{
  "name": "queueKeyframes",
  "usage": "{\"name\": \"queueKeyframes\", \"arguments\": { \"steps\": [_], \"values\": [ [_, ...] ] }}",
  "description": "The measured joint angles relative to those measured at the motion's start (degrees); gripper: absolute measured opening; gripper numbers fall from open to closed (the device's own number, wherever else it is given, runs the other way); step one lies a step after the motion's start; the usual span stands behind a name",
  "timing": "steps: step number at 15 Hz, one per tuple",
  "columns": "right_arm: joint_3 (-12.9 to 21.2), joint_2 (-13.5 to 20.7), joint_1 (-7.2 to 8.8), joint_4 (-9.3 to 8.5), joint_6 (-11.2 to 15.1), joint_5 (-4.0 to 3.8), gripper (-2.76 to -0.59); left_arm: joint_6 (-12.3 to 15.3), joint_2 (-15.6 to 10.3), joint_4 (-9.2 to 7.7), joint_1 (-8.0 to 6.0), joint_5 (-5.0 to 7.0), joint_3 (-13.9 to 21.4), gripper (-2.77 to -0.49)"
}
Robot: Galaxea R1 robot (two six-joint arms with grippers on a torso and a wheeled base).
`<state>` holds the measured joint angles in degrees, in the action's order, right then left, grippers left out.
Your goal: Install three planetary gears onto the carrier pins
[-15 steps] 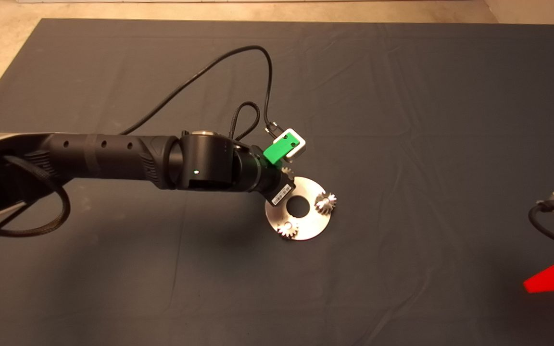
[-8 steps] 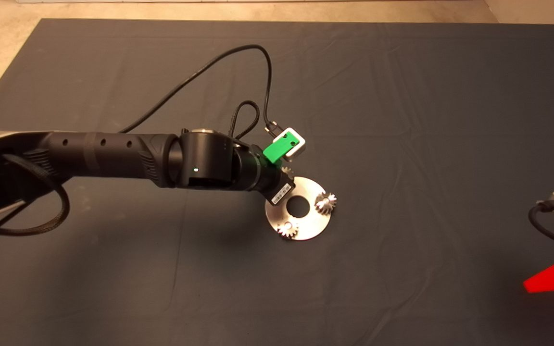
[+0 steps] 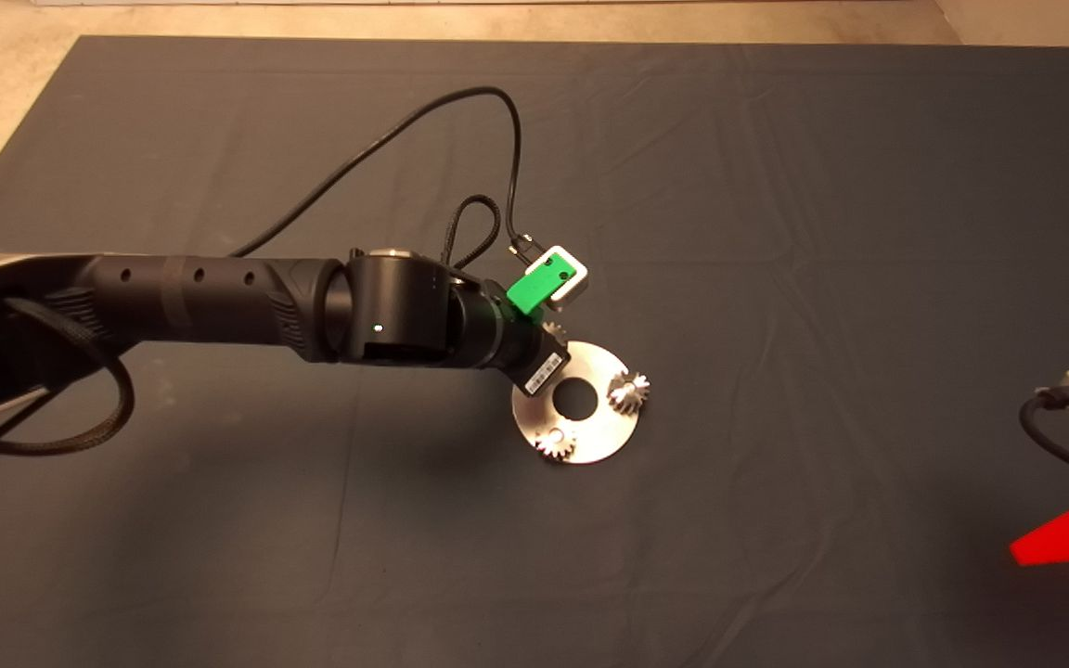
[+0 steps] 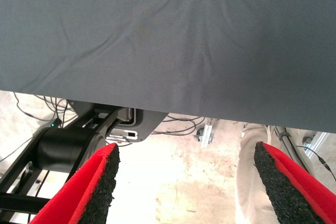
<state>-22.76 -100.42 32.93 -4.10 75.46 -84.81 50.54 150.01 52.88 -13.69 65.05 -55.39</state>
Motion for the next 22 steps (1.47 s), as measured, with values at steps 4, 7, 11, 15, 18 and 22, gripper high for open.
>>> {"name": "queueKeyframes", "arguments": {
  "steps": [4, 7, 11, 15, 18, 22],
  "values": [
    [0.0, 0.4, 0.00, 0.00, 0.0, 0.46, -1.47, 0.0, 0.0, 0.00, 0.02, -0.04, 0.0, -2.66],
    [0.0, 0.4, 0.00, -0.01, 0.0, 0.80, -1.47, 0.1, 0.0, 0.00, 0.02, -0.06, 0.0, -2.66],
    [0.0, 0.6, 0.00, -0.01, 0.0, 0.88, -1.47, 0.3, 0.0, 0.00, 0.05, -0.06, 0.0, -2.66],
    [0.0, 0.8, 0.00, -0.01, 0.0, 0.80, -1.47, 0.6, 0.0, 0.10, 0.65, -0.06, -0.1, -2.66],
    [0.0, 0.8, 0.11, -0.01, 0.0, 0.88, -1.47, 0.6, 0.0, 0.20, 1.10, -0.02, -0.3, -2.66],
    [0.0, 0.8, 0.11, -0.01, 0.0, 0.85, -1.47, 0.4, 0.0, 0.34, 1.95, 0.32, -0.6, -2.66]
  ]
}}
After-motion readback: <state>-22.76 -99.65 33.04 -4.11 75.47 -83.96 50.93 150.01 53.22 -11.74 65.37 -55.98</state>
